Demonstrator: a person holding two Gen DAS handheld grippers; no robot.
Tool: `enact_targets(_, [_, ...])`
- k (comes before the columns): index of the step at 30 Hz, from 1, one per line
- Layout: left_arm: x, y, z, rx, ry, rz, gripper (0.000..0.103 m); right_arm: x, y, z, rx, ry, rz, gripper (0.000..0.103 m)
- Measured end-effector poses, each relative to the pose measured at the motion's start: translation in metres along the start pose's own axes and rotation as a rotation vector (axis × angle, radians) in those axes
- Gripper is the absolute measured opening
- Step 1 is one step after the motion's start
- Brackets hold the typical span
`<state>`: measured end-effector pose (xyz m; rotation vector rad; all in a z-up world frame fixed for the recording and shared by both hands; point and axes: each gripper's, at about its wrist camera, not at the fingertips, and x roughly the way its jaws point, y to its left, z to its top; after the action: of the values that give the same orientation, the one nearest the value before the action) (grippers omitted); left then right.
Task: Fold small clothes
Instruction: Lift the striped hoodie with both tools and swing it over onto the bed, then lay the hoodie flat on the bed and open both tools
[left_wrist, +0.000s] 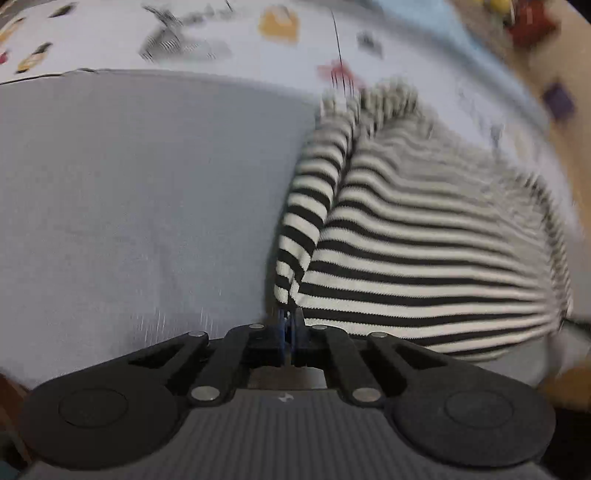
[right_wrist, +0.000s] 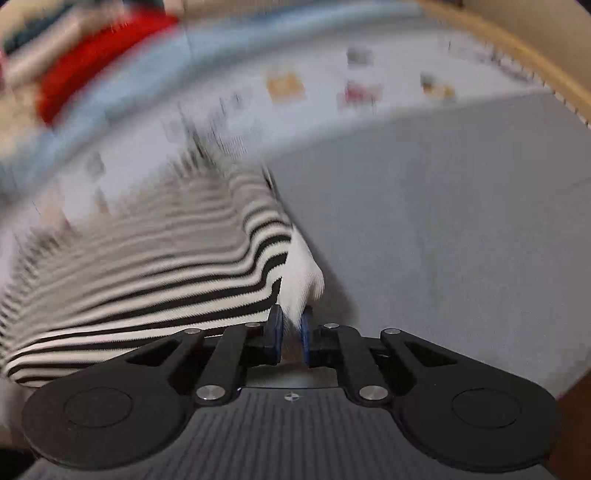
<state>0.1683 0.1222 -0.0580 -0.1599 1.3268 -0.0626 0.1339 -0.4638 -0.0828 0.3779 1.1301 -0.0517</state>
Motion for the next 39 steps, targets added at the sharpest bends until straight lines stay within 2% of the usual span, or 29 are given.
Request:
enact_targets(2, [0.002,-0.012,-0.002,0.072,0.009,0.037,0.006,0.016,0.003,-0.005,-0.024,0.079,-0.048,0.01])
enact_targets(4, [-0.01,-0.021,0.0,0.105,-0.056,0.049,0.008,0.017,0.009,-0.006,-0.04,0.077,-0.062,0.013])
enact_targets(5, [-0.019,-0.024,0.001,0.108,-0.108,0.054,0.018,0.014,0.011,-0.005,-0.05,0.061,-0.08,0.015])
enact_targets(6, [-0.029,-0.027,0.002,0.106,-0.165,0.048,0.029,0.009,0.014,-0.004,-0.063,0.028,-0.104,0.017])
enact_targets(7, [-0.038,-0.03,0.004,0.101,-0.22,0.023,0.034,-0.002,0.018,-0.002,-0.084,-0.037,-0.127,0.018])
enact_targets(9, [-0.045,-0.04,0.004,0.108,-0.277,-0.036,0.04,-0.022,0.027,0.0,-0.122,-0.163,-0.108,0.022])
enact_targets(10, [-0.045,-0.046,0.005,0.126,-0.28,-0.056,0.04,-0.03,0.031,0.0,-0.138,-0.212,-0.062,0.023])
enact_targets(11, [-0.043,-0.054,0.003,0.153,-0.276,-0.066,0.042,-0.031,0.034,0.002,-0.149,-0.223,-0.017,0.024])
enact_targets(13, [-0.034,-0.07,0.001,0.223,-0.252,-0.053,0.045,-0.027,0.042,0.0,-0.185,-0.178,0.073,0.026])
enact_targets(14, [-0.024,-0.078,0.003,0.255,-0.23,-0.038,0.051,-0.021,0.048,-0.002,-0.217,-0.149,0.086,0.026])
enact_targets(15, [-0.007,-0.088,0.004,0.281,-0.19,-0.011,0.062,-0.015,0.053,-0.005,-0.259,-0.119,0.078,0.026])
enact_targets(17, [0.026,-0.094,0.0,0.303,-0.072,0.066,0.071,0.009,0.061,-0.011,-0.328,0.006,0.03,0.031])
enact_targets(18, [0.038,-0.096,-0.001,0.312,-0.021,0.116,0.071,0.023,0.061,-0.015,-0.35,0.084,-0.011,0.032])
enact_targets(19, [0.04,-0.097,0.002,0.308,-0.013,0.144,0.071,0.031,0.06,-0.018,-0.37,0.131,-0.047,0.032])
enact_targets(20, [0.036,-0.1,0.005,0.307,-0.049,0.134,0.071,0.033,0.062,-0.018,-0.392,0.134,-0.061,0.032])
enact_targets(23, [0.014,-0.109,0.012,0.286,-0.204,0.129,0.071,0.022,0.065,-0.008,-0.351,0.077,-0.027,0.032])
enact_targets(25, [0.001,-0.119,0.019,0.262,-0.298,0.094,0.071,0.008,0.069,-0.004,-0.334,0.006,0.022,0.032])
enact_targets(27, [-0.004,-0.134,0.025,0.27,-0.376,0.062,0.072,-0.004,0.079,0.0,-0.341,-0.091,0.063,0.032])
enact_targets(29, [0.001,-0.151,0.034,0.292,-0.405,0.028,0.072,-0.01,0.09,0.006,-0.346,-0.161,0.107,0.032])
enact_targets(32, [0.008,-0.175,0.041,0.333,-0.397,-0.042,0.071,-0.007,0.112,0.015,-0.351,-0.201,0.157,0.032])
enact_targets(34, [0.014,-0.185,0.046,0.368,-0.37,-0.059,0.066,0.001,0.128,0.02,-0.354,-0.194,0.184,0.032])
enact_targets(35, [0.023,-0.188,0.048,0.38,-0.353,-0.063,0.059,0.008,0.136,0.024,-0.358,-0.181,0.189,0.032])
enact_targets(36, [0.031,-0.191,0.05,0.388,-0.327,-0.052,0.049,0.013,0.141,0.025,-0.363,-0.169,0.185,0.032])
enact_targets(38, [0.055,-0.192,0.055,0.388,-0.239,0.008,0.039,0.032,0.152,0.031,-0.376,-0.13,0.151,0.032])
enact_targets(39, [0.064,-0.188,0.059,0.379,-0.2,0.038,0.037,0.043,0.158,0.031,-0.376,-0.107,0.123,0.032])
